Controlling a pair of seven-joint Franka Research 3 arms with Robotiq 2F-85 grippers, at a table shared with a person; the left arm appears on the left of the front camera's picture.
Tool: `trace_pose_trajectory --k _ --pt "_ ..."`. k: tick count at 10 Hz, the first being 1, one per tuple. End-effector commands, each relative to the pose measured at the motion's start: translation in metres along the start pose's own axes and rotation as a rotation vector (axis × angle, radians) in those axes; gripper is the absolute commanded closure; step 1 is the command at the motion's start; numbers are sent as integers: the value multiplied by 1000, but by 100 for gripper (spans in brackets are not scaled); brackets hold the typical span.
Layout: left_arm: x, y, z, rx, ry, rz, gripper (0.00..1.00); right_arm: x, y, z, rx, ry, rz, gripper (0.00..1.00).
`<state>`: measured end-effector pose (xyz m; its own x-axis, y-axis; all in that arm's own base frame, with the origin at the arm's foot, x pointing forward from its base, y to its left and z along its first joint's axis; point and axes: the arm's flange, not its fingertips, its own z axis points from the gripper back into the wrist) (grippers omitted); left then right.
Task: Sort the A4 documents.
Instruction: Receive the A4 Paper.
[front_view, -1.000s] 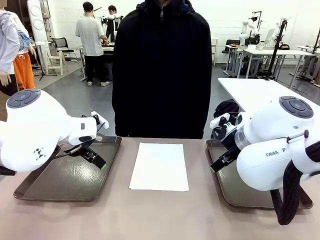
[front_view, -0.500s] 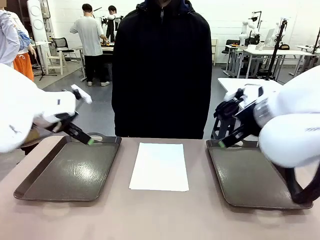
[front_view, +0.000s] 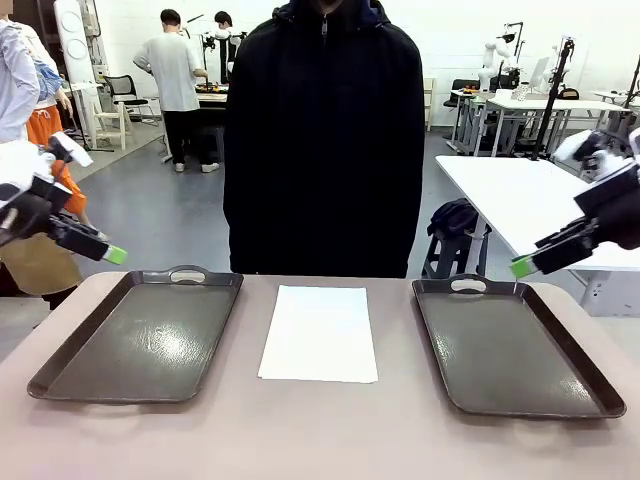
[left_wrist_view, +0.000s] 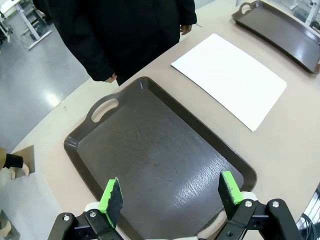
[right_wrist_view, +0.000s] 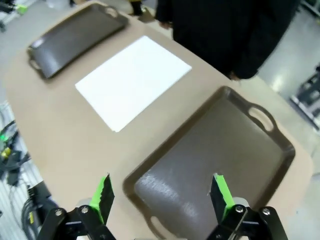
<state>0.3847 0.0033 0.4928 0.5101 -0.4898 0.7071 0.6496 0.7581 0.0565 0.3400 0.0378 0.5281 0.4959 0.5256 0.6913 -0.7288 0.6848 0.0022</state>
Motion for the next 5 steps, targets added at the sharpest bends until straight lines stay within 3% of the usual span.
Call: trace_pose_trajectory --k 1,5 --pt "-47 -23 13 -44 -22 -16 0 -34 14 3 59 -61 32 0" --pt "-55 -23 27 -63 -22 -12 0 -42 10 14 32 -141 10 0"
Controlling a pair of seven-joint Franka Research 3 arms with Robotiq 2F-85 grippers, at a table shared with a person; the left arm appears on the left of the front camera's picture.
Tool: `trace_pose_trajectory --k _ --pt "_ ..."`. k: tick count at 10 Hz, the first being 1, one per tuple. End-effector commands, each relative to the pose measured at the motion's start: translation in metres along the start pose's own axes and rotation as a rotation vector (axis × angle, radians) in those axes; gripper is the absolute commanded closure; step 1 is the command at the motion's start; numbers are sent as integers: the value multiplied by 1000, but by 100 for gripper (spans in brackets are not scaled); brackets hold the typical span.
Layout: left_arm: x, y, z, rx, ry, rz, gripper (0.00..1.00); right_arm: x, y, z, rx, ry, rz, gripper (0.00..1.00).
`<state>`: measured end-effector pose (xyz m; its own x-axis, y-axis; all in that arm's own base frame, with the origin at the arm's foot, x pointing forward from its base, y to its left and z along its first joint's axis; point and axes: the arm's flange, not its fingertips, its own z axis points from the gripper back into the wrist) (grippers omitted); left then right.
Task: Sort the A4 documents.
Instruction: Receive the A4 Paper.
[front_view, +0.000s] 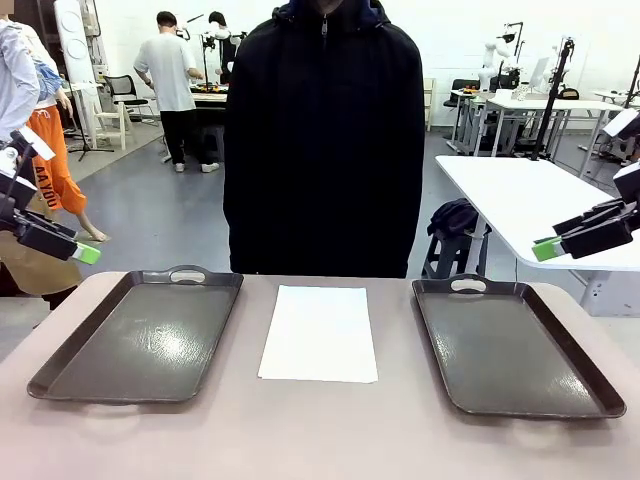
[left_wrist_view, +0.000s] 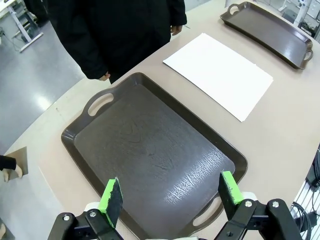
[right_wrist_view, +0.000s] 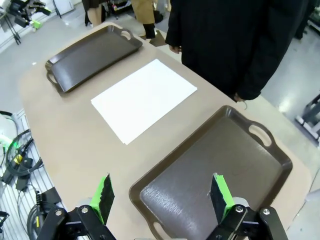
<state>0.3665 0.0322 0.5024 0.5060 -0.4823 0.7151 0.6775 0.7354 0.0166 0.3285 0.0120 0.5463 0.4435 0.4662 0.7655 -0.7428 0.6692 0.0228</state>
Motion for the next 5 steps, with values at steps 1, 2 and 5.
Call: trace_pose_trajectory --k 1,2,5 --pt "-39 -32 -4 -18 -16 -12 0 -35 18 -14 0 -40 9 0" --pt "-38 -32 -7 -25 -9 -14 0 -34 17 -14 1 -45 6 0" --pt "-36 -29 -3 -43 -31 -18 0 -35 17 -14 5 -47 8 0"
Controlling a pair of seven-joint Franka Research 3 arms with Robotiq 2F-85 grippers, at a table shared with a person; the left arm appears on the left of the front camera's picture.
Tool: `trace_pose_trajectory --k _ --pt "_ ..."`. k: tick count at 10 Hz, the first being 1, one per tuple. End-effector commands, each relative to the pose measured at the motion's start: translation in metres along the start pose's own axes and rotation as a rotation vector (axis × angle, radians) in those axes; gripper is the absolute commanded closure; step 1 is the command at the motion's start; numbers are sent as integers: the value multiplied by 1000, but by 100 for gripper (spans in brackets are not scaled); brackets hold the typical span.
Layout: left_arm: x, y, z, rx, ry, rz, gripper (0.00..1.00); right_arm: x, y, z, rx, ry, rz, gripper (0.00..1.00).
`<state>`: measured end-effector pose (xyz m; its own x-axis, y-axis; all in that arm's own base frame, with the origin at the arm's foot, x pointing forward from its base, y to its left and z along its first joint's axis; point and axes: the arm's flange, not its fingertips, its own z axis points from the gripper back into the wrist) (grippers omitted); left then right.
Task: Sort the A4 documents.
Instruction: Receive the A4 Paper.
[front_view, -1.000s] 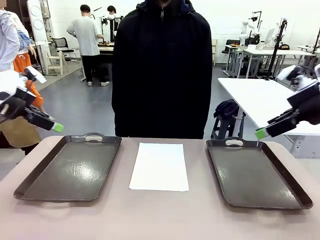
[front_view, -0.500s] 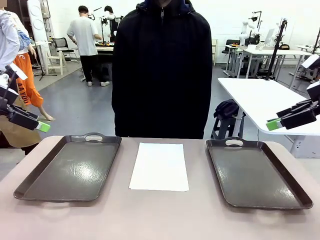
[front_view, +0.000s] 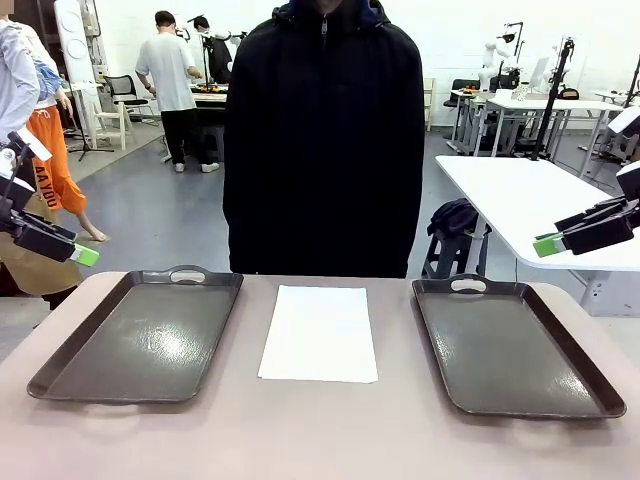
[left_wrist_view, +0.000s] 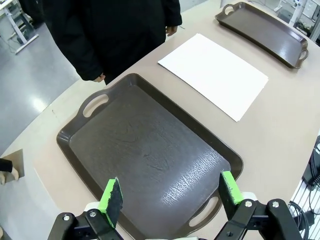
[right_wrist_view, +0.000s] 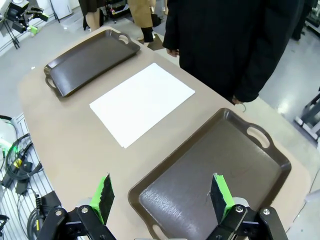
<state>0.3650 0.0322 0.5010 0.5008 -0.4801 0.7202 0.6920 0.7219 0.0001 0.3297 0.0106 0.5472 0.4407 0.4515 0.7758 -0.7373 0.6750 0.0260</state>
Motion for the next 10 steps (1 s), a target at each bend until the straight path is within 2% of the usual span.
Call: trace_pose_trajectory --k 1,2,3,10 --pt "-32 -27 -3 -42 -32 -16 0 -35 20 -14 9 -30 13 0" --pt "0 0 0 0 0 0 0 -33 17 -15 44 -50 -70 0" --pt "0 0 0 0 0 0 0 0 0 0 0 0 0 0" --pt "0 0 0 0 0 0 0 0 0 0 0 0 0 0"
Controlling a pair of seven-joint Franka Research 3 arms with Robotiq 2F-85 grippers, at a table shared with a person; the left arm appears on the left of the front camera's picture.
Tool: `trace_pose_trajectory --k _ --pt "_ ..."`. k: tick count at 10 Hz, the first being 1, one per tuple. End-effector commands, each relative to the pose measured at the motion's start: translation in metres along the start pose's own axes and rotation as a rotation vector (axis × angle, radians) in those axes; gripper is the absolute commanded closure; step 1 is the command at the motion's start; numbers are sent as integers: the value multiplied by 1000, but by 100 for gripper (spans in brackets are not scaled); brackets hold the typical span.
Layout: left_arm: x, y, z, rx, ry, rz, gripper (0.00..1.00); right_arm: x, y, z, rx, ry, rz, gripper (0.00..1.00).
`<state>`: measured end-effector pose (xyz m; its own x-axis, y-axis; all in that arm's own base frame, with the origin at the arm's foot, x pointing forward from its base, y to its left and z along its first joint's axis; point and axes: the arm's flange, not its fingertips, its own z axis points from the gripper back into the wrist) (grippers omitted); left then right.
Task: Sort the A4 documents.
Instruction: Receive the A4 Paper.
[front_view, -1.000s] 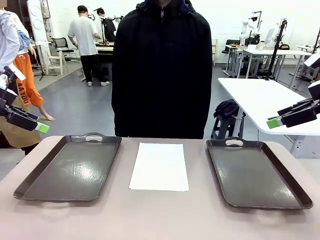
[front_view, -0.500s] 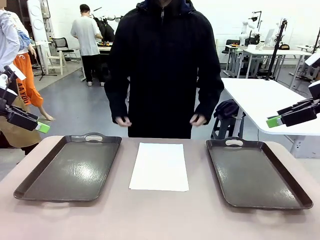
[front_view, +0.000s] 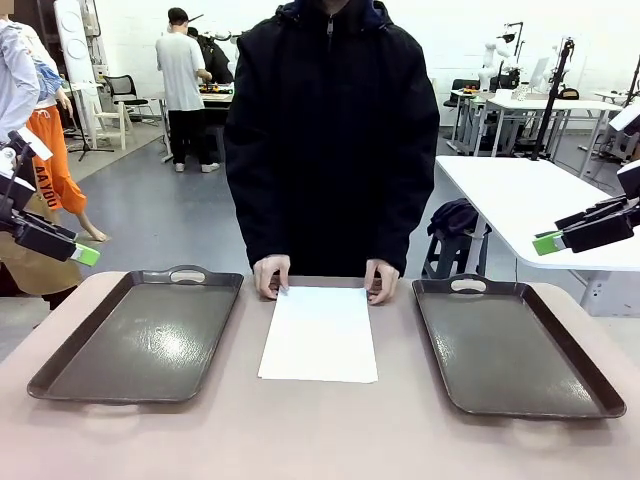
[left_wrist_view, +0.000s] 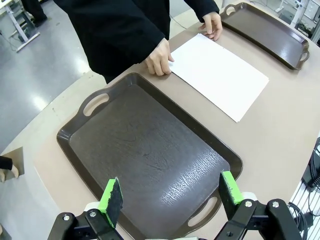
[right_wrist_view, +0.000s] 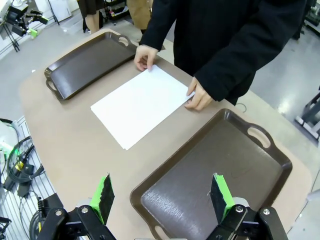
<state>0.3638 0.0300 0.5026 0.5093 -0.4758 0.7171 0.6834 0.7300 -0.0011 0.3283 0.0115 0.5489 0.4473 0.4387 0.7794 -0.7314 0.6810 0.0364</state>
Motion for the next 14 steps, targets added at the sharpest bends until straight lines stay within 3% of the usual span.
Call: trace_pose_trajectory --k 1,14 --pt "-2 2 -1 -8 -4 -9 0 -1 -2 -1 0 6 14 0" --pt "-2 2 -1 -8 -4 -9 0 -1 -2 -1 0 6 14 0"
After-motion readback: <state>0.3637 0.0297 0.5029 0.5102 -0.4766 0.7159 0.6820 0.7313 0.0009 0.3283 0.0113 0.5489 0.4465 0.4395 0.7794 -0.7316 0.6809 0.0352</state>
